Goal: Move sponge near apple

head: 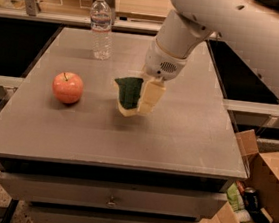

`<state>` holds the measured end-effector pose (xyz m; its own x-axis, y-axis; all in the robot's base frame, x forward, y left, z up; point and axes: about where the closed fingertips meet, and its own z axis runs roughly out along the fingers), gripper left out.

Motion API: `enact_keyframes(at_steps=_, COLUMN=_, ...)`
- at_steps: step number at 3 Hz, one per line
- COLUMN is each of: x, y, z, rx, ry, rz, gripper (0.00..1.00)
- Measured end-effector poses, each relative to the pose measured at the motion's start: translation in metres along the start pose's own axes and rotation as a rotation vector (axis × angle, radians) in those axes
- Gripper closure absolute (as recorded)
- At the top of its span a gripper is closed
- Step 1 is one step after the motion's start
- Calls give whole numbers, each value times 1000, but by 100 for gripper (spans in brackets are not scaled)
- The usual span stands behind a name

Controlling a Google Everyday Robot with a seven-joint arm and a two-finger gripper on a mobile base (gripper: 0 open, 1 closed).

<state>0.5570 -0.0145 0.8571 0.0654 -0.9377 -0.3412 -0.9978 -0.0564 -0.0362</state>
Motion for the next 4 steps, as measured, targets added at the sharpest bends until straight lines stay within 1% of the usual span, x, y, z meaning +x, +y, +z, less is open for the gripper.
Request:
enact_keyframes(at_steps=1, x=-21, y=-6, z=12, rx=-15, ry=-10, rz=-37, gripper=100)
enact_keyframes(at_steps=2, x=-40, y=-13, z=22, rx=-27, ry=-18, rz=-68, gripper=82)
enact_keyframes(at_steps=4, x=-64, y=-22, z=38, rx=-39, ry=-27, rz=-99, gripper=36)
